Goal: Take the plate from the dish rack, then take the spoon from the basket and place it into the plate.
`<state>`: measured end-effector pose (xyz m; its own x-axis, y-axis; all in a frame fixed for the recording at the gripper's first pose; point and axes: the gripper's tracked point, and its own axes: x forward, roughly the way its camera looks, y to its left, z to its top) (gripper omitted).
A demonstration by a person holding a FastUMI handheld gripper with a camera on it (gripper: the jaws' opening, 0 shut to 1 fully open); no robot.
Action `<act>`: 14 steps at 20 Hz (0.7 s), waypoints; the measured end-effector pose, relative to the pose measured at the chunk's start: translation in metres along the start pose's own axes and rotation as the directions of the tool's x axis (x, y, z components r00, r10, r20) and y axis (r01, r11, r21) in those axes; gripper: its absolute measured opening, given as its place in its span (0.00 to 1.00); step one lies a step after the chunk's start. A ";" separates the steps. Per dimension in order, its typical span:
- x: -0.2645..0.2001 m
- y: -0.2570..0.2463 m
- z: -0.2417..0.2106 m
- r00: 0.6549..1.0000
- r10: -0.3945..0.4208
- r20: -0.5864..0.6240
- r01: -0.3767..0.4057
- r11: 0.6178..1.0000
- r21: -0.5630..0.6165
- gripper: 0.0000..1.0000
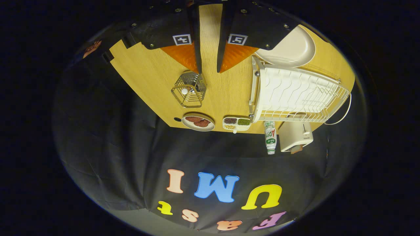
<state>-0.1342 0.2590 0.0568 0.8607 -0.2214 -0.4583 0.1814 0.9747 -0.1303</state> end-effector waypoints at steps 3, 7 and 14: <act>0.014 -0.013 0.014 0.999 -0.038 0.007 0.038 0.999 0.012 0.26; 0.039 -0.033 0.025 0.995 -0.095 -0.005 0.095 0.995 0.022 0.28; 0.067 -0.047 0.023 0.988 -0.143 -0.054 0.146 0.988 0.046 0.28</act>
<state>-0.0738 0.1989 0.0527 0.7990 -0.3600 -0.4816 0.3264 0.9324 -0.1555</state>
